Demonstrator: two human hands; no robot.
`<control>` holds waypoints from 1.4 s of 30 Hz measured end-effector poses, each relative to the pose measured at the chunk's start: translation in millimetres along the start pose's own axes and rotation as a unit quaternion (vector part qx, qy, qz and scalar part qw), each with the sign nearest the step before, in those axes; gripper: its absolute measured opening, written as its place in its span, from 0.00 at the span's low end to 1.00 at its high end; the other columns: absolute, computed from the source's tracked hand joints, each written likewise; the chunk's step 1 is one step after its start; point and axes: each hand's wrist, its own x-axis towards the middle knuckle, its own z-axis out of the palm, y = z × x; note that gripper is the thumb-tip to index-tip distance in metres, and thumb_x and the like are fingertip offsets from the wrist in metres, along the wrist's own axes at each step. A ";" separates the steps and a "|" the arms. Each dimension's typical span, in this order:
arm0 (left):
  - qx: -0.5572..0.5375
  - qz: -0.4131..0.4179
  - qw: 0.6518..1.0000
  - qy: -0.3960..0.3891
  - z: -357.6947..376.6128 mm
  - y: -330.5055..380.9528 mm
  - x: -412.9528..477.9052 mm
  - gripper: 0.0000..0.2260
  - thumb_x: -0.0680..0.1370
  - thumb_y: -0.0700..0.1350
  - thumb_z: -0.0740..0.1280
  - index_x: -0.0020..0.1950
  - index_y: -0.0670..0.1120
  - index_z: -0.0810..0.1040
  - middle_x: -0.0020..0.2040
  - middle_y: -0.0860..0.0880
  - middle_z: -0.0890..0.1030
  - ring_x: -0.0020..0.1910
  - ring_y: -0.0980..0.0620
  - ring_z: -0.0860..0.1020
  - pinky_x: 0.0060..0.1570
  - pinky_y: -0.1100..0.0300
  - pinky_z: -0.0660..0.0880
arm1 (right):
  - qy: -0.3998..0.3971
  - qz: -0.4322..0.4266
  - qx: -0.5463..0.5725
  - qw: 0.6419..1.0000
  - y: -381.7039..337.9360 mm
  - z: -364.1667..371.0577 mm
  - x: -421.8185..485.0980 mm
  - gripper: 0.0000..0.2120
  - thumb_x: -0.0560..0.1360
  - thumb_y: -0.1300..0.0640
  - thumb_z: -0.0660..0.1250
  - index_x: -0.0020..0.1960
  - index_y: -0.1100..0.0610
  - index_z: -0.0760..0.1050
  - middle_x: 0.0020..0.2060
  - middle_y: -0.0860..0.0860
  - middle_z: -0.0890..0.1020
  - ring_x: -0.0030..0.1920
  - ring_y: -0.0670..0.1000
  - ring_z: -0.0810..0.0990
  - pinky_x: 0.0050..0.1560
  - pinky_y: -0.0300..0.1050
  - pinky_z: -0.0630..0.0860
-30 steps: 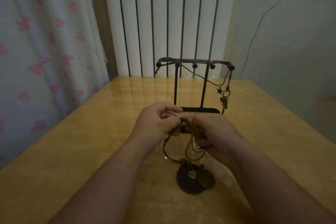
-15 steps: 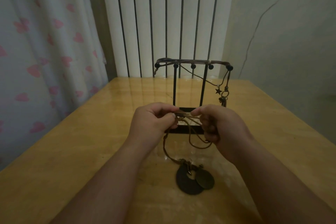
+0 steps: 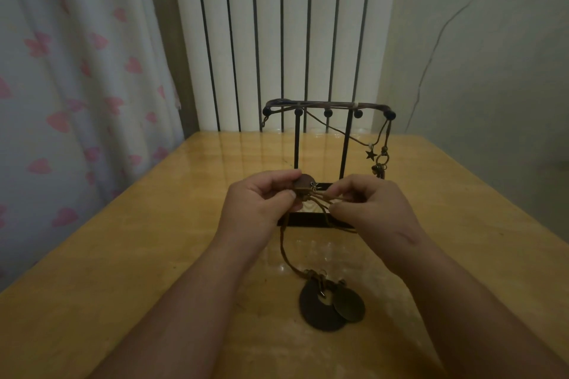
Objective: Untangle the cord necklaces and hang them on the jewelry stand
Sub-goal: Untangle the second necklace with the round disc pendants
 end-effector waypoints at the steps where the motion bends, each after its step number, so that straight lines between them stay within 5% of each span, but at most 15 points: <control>1: -0.001 0.001 1.000 0.001 0.3 -0.5 0.2 0.15 0.77 0.31 0.66 0.53 0.50 0.84 0.47 0.53 0.86 0.46 0.52 0.85 0.44 0.63 0.81 | -0.010 0.003 0.008 1.000 0.3 0.3 -0.3 0.09 0.73 0.65 0.69 0.43 0.52 0.81 0.41 0.58 0.82 0.44 0.58 0.81 0.46 0.52 0.81; 5: -0.015 0.000 1.000 0.001 0.5 -2.6 1.7 0.14 0.77 0.31 0.67 0.50 0.49 0.84 0.47 0.51 0.86 0.47 0.51 0.85 0.44 0.62 0.81 | -0.024 0.001 0.050 0.998 4.8 1.9 0.5 0.08 0.74 0.62 0.69 0.48 0.50 0.80 0.42 0.55 0.81 0.45 0.55 0.81 0.47 0.52 0.81; 12: -0.023 0.003 0.999 -0.024 -0.4 -3.5 1.5 0.12 0.76 0.32 0.68 0.51 0.47 0.84 0.48 0.49 0.86 0.48 0.50 0.85 0.46 0.61 0.80 | 0.023 -0.006 0.015 1.000 7.8 9.2 1.7 0.13 0.71 0.51 0.75 0.53 0.46 0.76 0.42 0.47 0.82 0.42 0.44 0.81 0.37 0.34 0.77; 19: -0.029 -0.006 0.999 -0.032 -1.6 -5.4 2.6 0.09 0.76 0.34 0.70 0.52 0.46 0.83 0.45 0.47 0.86 0.44 0.48 0.85 0.47 0.55 0.81 | 0.041 -0.038 -0.017 0.998 8.4 10.6 1.1 0.07 0.75 0.51 0.70 0.51 0.42 0.79 0.44 0.39 0.82 0.46 0.36 0.78 0.45 0.36 0.76; 24: -0.060 -0.025 0.997 -0.037 -0.3 -5.7 2.8 0.07 0.77 0.34 0.68 0.53 0.43 0.82 0.45 0.45 0.86 0.44 0.46 0.85 0.46 0.54 0.82 | 0.037 -0.027 -0.022 0.999 7.4 11.0 0.9 0.12 0.76 0.54 0.69 0.58 0.48 0.79 0.46 0.42 0.83 0.48 0.41 0.81 0.49 0.39 0.79; 33: -0.115 -0.043 0.992 -0.036 0.4 -4.7 3.3 0.08 0.78 0.34 0.66 0.55 0.42 0.81 0.46 0.42 0.86 0.45 0.45 0.85 0.44 0.57 0.81 | -0.012 0.034 0.131 0.991 1.0 7.7 -1.6 0.13 0.74 0.65 0.70 0.54 0.52 0.78 0.44 0.50 0.85 0.45 0.48 0.84 0.43 0.41 0.81; 38: -0.115 -0.042 0.991 -0.052 -0.4 -5.5 3.1 0.09 0.78 0.34 0.66 0.56 0.43 0.81 0.44 0.45 0.85 0.44 0.47 0.85 0.46 0.55 0.80 | 0.031 0.056 0.151 0.987 -1.6 4.7 -1.0 0.08 0.77 0.64 0.66 0.50 0.52 0.80 0.43 0.49 0.83 0.42 0.47 0.79 0.38 0.42 0.74; 42: -0.092 -0.038 0.993 -0.068 0.0 -3.3 2.9 0.12 0.78 0.33 0.65 0.58 0.45 0.80 0.40 0.48 0.83 0.37 0.51 0.81 0.35 0.61 0.77 | 0.051 0.047 0.134 0.989 -2.3 3.0 -0.8 0.08 0.78 0.61 0.66 0.48 0.50 0.80 0.42 0.48 0.84 0.43 0.48 0.80 0.39 0.42 0.74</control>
